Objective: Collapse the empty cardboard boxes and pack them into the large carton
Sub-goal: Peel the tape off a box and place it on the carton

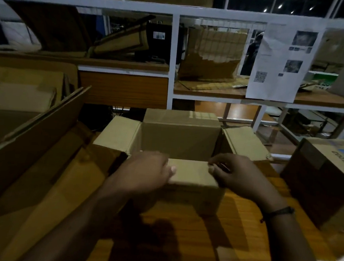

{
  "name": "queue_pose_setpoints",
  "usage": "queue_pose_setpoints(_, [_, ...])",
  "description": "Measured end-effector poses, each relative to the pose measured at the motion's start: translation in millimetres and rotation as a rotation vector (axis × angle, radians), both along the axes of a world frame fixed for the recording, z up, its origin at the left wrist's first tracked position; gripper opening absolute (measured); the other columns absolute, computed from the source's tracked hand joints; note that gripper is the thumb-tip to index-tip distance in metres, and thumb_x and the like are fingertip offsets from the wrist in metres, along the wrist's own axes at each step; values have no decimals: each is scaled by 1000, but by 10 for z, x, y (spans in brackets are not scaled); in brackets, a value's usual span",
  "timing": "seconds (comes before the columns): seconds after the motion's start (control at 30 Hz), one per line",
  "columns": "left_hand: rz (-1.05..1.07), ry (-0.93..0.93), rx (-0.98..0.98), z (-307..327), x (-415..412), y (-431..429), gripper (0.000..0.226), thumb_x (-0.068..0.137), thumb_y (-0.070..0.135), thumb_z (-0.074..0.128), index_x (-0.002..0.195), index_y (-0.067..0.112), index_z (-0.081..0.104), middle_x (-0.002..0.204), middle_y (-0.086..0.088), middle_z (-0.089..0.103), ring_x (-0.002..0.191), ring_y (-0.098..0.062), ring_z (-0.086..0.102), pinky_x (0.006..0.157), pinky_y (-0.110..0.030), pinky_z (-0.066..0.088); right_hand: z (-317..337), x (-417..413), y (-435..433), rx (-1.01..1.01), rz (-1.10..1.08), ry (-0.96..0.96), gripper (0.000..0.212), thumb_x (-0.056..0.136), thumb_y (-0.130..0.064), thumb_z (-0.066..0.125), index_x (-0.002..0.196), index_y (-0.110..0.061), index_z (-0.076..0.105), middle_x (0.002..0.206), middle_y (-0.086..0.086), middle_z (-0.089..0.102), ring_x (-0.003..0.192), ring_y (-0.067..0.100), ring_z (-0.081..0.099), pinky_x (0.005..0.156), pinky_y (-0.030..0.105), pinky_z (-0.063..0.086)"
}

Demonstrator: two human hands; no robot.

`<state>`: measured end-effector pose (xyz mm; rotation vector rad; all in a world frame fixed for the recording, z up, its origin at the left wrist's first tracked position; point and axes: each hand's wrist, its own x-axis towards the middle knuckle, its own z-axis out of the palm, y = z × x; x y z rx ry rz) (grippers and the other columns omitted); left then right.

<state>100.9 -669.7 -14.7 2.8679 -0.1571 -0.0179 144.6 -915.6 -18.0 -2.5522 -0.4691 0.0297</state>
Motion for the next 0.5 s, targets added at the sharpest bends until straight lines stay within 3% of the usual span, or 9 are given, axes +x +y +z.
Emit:
queue_pose_setpoints(0.07, [-6, 2, 113, -179, 45, 31, 60, 104, 49, 47, 158, 26, 31, 159, 3, 40, 146, -20, 36, 123, -43, 24, -157, -28, 92, -69, -14, -43, 41, 98, -33, 61, 138, -34, 53, 140, -9, 53, 124, 11, 52, 100, 38, 53])
queue_pose_setpoints(0.13, [25, -97, 135, -316, 98, 22, 64, 105, 45, 48, 161, 27, 24, 162, 5, 36, 149, -18, 30, 126, -40, 14, -267, -55, 190, -151, -41, -143, 52, 98, -34, 62, 147, -34, 45, 149, -8, 47, 136, 15, 43, 114, 40, 41])
queue_pose_setpoints(0.23, [74, -243, 80, -480, 164, -10, 56, 106, 42, 48, 158, 31, 30, 154, 8, 45, 143, -13, 37, 126, -36, 17, -453, -20, 299, -258, -70, -299, 58, 97, -37, 63, 150, -34, 40, 151, -6, 46, 140, 16, 37, 118, 38, 28])
queue_pose_setpoints(0.37, [136, -355, 43, -679, 207, -35, 52, 105, 42, 49, 155, 34, 36, 150, 10, 50, 140, -10, 39, 126, -34, 16, -711, 32, 398, -174, -102, -403, 53, 93, -32, 65, 145, -28, 51, 142, 1, 56, 137, 23, 44, 123, 46, 19])
queue_pose_setpoints(0.5, [158, -456, -3, -833, 292, -34, 48, 103, 38, 53, 150, 32, 45, 144, 9, 56, 136, -11, 45, 124, -33, 15, -844, 84, 427, -145, -130, -458, 56, 83, -39, 58, 136, -23, 58, 133, 5, 62, 130, 27, 50, 121, 56, 26])
